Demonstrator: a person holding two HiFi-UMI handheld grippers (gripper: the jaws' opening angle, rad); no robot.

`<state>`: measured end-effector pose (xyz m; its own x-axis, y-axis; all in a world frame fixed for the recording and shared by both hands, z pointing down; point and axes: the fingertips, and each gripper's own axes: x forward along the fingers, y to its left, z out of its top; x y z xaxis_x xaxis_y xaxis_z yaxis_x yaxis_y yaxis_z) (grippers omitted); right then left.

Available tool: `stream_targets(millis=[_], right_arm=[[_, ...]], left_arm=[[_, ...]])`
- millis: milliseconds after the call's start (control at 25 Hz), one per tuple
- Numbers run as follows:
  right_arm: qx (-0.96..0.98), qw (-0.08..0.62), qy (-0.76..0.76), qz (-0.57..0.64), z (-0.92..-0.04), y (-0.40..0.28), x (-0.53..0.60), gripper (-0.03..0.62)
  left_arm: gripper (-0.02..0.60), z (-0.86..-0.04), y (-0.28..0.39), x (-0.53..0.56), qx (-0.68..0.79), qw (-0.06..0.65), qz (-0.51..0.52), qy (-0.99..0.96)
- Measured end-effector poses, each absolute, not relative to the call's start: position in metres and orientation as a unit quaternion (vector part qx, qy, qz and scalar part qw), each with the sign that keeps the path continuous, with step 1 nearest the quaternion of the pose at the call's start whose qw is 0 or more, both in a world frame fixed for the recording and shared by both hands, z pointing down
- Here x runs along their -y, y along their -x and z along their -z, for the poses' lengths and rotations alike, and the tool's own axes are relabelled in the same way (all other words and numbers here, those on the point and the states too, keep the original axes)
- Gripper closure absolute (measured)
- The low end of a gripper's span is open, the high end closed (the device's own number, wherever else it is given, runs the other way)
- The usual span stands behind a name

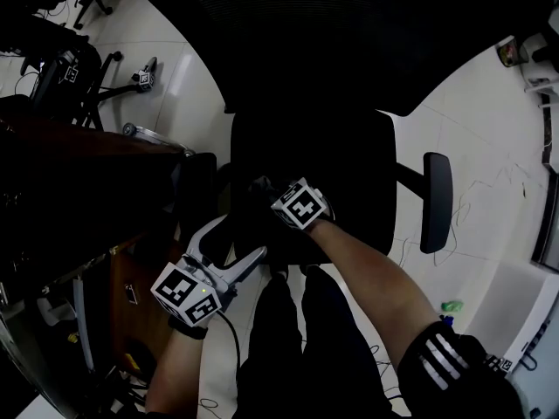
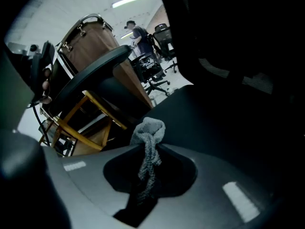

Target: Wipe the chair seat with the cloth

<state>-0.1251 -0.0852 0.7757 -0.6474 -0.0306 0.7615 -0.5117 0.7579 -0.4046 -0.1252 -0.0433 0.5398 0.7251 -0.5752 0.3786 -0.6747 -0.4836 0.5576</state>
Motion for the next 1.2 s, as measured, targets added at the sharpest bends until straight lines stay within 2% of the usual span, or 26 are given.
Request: stream_targets(millis=[160, 360, 920, 1080, 1200], right_arm=[[0.853, 0.417, -0.117, -0.29, -0.782, 0.156, 0.056, 0.543], [0.847, 0.43, -0.128, -0.284, -0.8, 0.135, 0.045, 0.545], [0.756, 0.494, -0.282, -0.323, -0.816, -0.104, 0.045, 0.545], [0.742, 0.493, -0.313, -0.329, -0.815, -0.14, 0.045, 0.545], [0.735, 0.483, -0.326, -0.346, -0.804, -0.135, 0.045, 0.545]], left_arm=[[0.198, -0.543, 0.13, 0.037, 0.368, 0.357, -0.07, -0.856], [0.198, -0.543, 0.123, 0.033, 0.359, 0.362, -0.067, -0.858], [0.198, -0.541, 0.069, 0.021, 0.301, 0.381, -0.074, -0.871], [0.198, -0.544, 0.065, 0.013, 0.292, 0.385, -0.076, -0.872], [0.198, -0.547, 0.07, 0.006, 0.292, 0.386, -0.075, -0.872]])
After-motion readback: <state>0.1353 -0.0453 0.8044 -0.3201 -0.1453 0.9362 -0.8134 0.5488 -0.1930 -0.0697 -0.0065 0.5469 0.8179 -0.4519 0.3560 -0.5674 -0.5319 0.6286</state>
